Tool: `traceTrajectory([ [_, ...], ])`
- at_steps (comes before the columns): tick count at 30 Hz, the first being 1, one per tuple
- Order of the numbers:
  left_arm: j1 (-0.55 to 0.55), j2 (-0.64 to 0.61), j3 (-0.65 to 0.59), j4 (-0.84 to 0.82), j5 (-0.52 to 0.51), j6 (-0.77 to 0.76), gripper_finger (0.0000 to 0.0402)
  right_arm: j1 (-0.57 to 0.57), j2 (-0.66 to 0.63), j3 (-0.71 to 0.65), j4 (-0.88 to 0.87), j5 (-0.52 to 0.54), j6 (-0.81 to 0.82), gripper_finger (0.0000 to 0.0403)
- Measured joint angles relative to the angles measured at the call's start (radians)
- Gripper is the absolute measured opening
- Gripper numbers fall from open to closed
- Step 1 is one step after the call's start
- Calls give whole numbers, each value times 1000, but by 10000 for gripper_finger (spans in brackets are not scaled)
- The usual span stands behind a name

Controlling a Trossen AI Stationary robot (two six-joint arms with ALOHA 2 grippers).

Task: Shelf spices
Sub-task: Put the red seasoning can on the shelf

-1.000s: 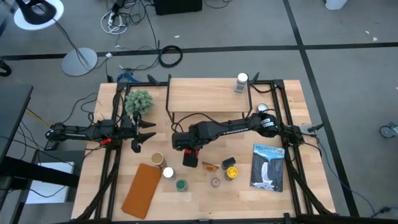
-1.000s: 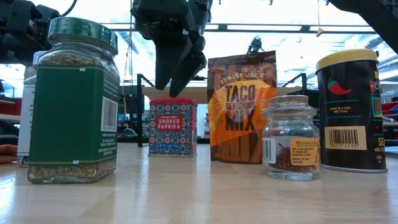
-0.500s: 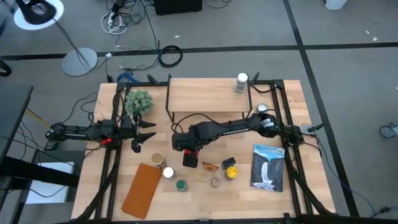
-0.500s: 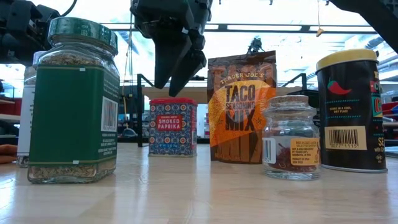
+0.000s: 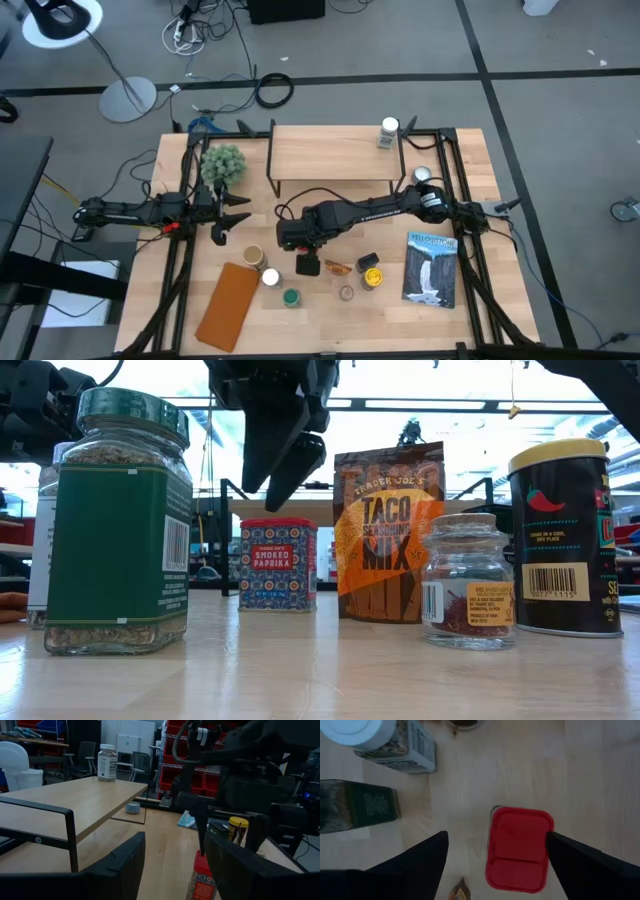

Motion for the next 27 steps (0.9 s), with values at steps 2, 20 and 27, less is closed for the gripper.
traceTrajectory([
  [2,0,0,0,0,0,0,209,0,0,0,3,7,-9,336],
  [20,0,0,0,0,0,0,209,-4,-1,0,6,89,-29,397],
  [27,0,0,0,0,0,0,209,-4,-1,0,14,88,0,378],
])
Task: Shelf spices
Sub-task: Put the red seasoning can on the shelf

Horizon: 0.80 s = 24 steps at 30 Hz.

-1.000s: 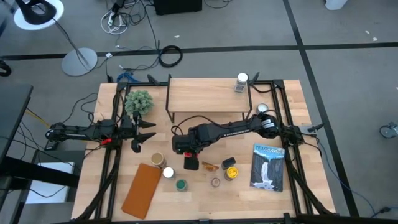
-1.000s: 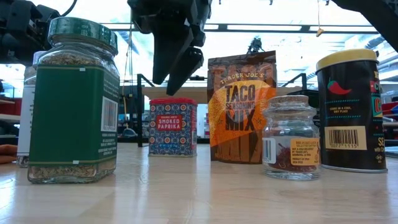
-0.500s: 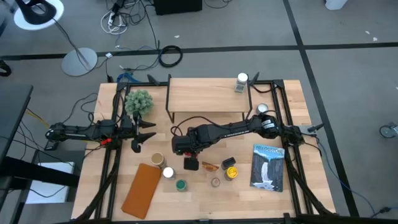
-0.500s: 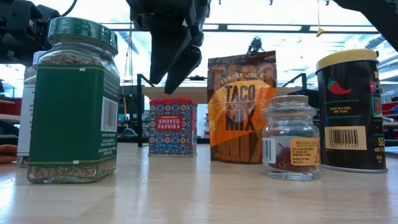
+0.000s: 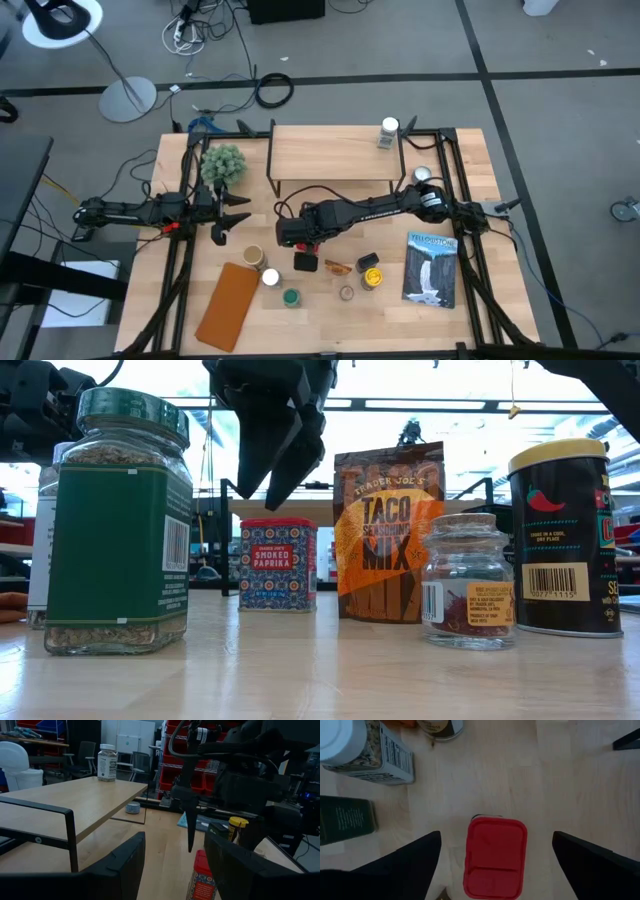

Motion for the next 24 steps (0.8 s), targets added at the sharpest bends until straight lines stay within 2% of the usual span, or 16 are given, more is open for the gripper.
traceTrajectory([
  [7,0,0,0,0,0,0,209,0,0,0,0,0,-22,377],
  [17,0,0,0,0,0,0,209,-19,0,-1,-12,-1,73,374],
  [24,0,0,0,0,0,0,209,-26,-2,-100,3,-42,108,373],
])
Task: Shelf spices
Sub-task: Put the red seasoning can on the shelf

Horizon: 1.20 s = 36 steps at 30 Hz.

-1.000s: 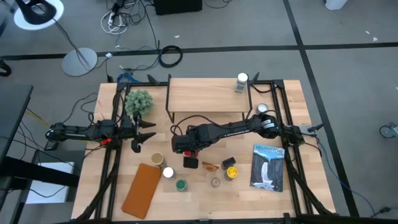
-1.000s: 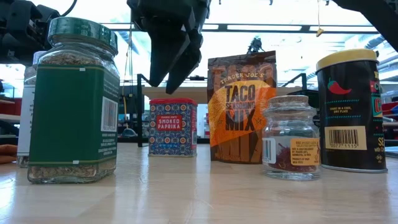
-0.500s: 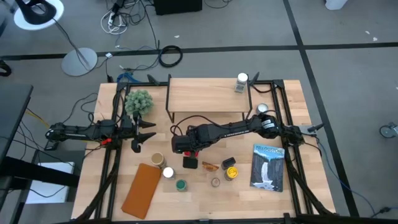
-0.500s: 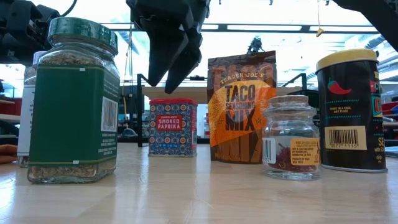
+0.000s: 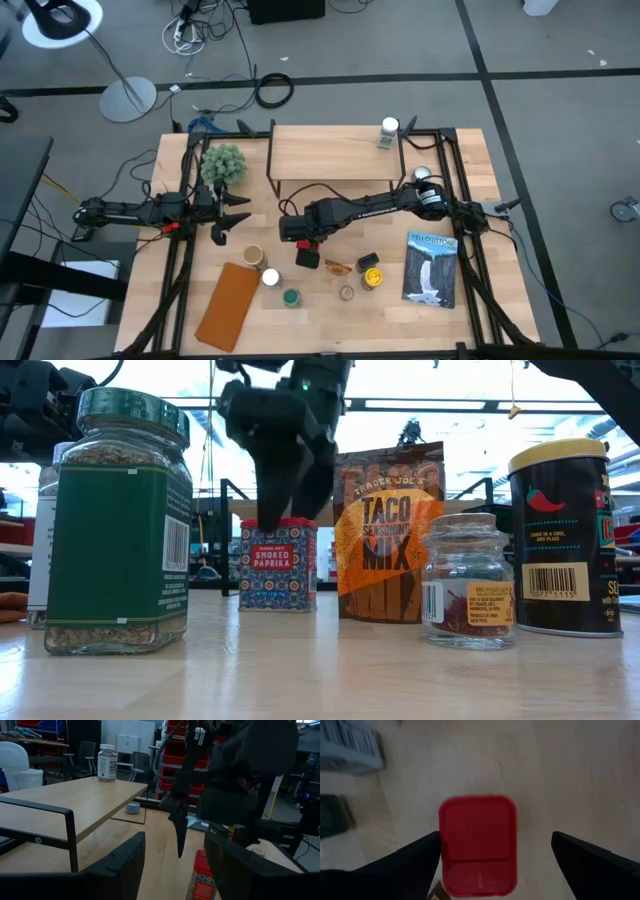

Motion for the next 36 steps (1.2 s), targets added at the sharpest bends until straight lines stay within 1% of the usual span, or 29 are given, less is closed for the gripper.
traceTrajectory([
  [6,0,0,0,0,0,0,209,-2,1,-87,39,28,-1,372],
  [9,0,0,0,0,0,0,209,-3,2,-116,61,26,-2,360],
  [11,0,0,0,0,0,0,209,-4,2,-117,83,22,-3,340],
  [16,0,0,0,0,0,0,209,-8,1,-117,125,5,-10,268],
  [19,0,0,0,0,0,0,209,-21,1,-117,107,-37,-12,212],
  [20,0,0,0,0,0,0,209,-26,1,-117,94,-51,-16,203],
  [23,0,0,0,0,0,0,209,-37,-4,-108,46,-72,-35,203],
  [25,0,0,0,0,0,0,209,-42,-4,-80,-4,-75,-48,203],
  [28,0,0,0,0,0,0,209,-49,-14,-3,-81,-74,-75,203],
  [32,0,0,0,0,0,0,209,-58,-16,139,-210,-71,-123,203],
  [34,0,0,0,0,0,0,209,-63,-16,209,-247,-67,-147,203],
  [35,0,1,0,-1,0,0,209,-66,-20,225,-252,-66,-156,203],
  [36,0,0,0,-1,0,0,209,-69,-44,211,-240,-66,-167,203],
])
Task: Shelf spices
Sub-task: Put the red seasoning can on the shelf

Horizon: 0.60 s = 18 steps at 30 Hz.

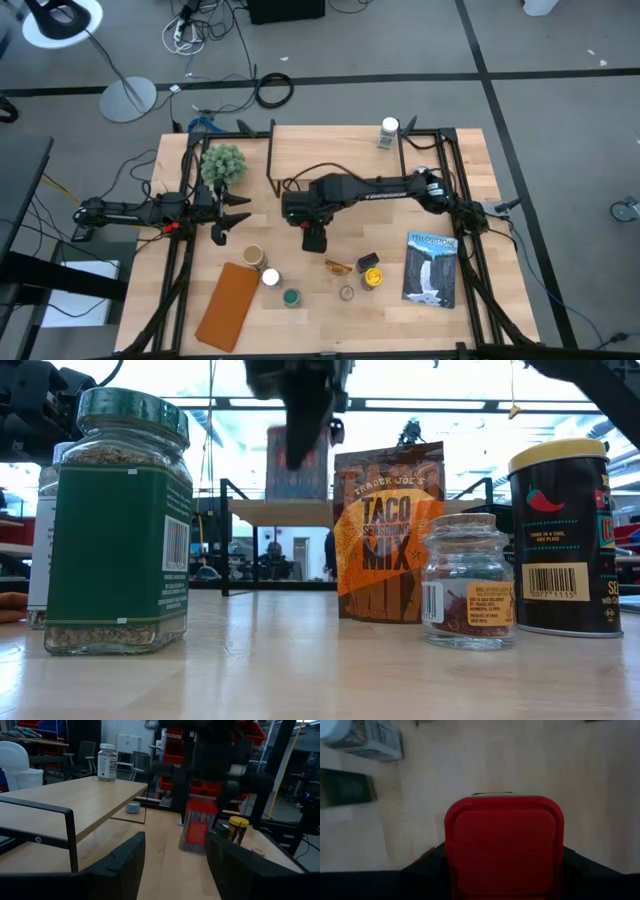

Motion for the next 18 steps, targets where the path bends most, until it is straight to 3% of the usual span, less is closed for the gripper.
traceTrajectory([
  [9,0,0,0,0,0,0,209,-109,-125,-29,-66,85,-75,203],
  [18,0,0,0,1,0,0,209,-304,-148,-30,-87,89,-376,203],
])
